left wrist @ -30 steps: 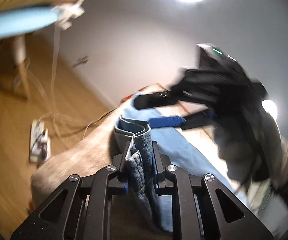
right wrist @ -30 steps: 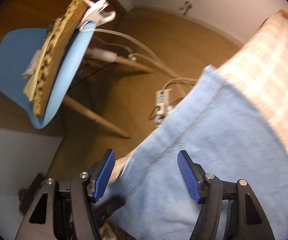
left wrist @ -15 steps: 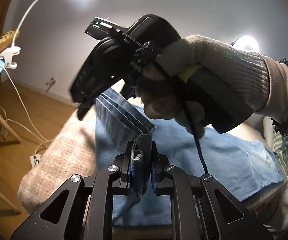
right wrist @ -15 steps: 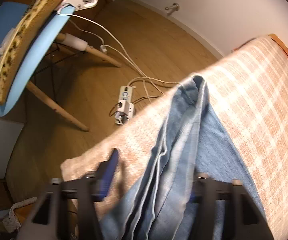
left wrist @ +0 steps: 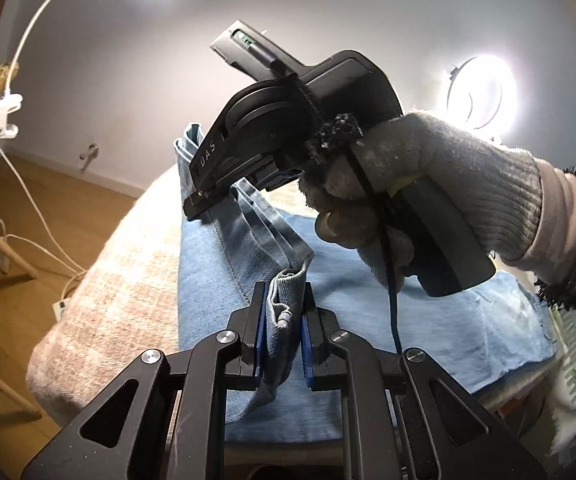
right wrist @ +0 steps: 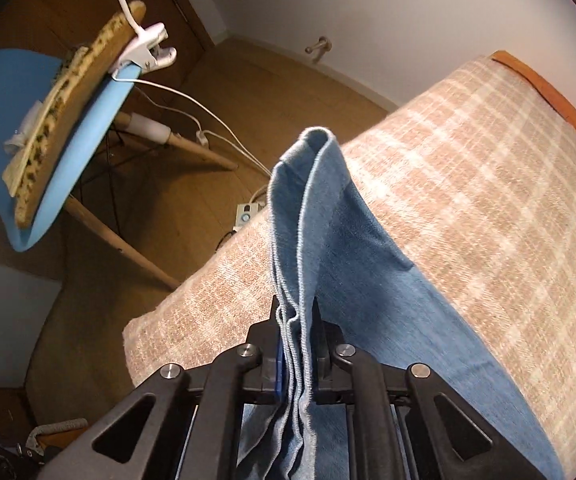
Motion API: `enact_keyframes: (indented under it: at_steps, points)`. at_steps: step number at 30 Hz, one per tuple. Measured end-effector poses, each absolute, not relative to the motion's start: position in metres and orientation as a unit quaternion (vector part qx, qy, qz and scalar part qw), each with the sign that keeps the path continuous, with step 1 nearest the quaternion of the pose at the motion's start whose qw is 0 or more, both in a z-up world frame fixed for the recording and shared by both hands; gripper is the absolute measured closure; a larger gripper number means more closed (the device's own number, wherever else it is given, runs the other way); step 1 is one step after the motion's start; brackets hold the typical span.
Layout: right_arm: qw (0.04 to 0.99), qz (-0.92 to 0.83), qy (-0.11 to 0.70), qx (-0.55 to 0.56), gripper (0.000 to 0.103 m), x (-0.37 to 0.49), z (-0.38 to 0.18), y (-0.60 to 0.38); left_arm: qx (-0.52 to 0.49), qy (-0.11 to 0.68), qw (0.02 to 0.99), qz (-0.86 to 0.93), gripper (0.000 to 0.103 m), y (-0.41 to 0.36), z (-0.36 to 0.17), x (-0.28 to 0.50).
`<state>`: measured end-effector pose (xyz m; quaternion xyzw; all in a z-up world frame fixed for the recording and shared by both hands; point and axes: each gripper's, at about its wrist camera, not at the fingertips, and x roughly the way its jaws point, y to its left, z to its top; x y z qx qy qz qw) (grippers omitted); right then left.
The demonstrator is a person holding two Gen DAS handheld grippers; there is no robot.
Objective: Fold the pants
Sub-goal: 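Hold the jeans edge with both tools and raise it off the bed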
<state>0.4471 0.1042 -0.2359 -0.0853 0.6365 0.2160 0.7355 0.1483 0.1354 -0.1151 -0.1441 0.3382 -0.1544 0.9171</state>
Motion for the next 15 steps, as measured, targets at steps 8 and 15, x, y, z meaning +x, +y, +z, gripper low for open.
enact_keyframes:
  at_steps: [8, 15]
  points:
    - [0.757, 0.221, 0.614, -0.038, 0.097, 0.435, -0.211, 0.07, -0.152, 0.334, 0.911, -0.189, 0.091, 0.128, -0.101, 0.148]
    - [0.778, 0.21, 0.593, 0.018, 0.097, 0.425, -0.182, 0.015, -0.143, 0.335, 0.899, -0.243, 0.091, 0.097, -0.076, 0.157]
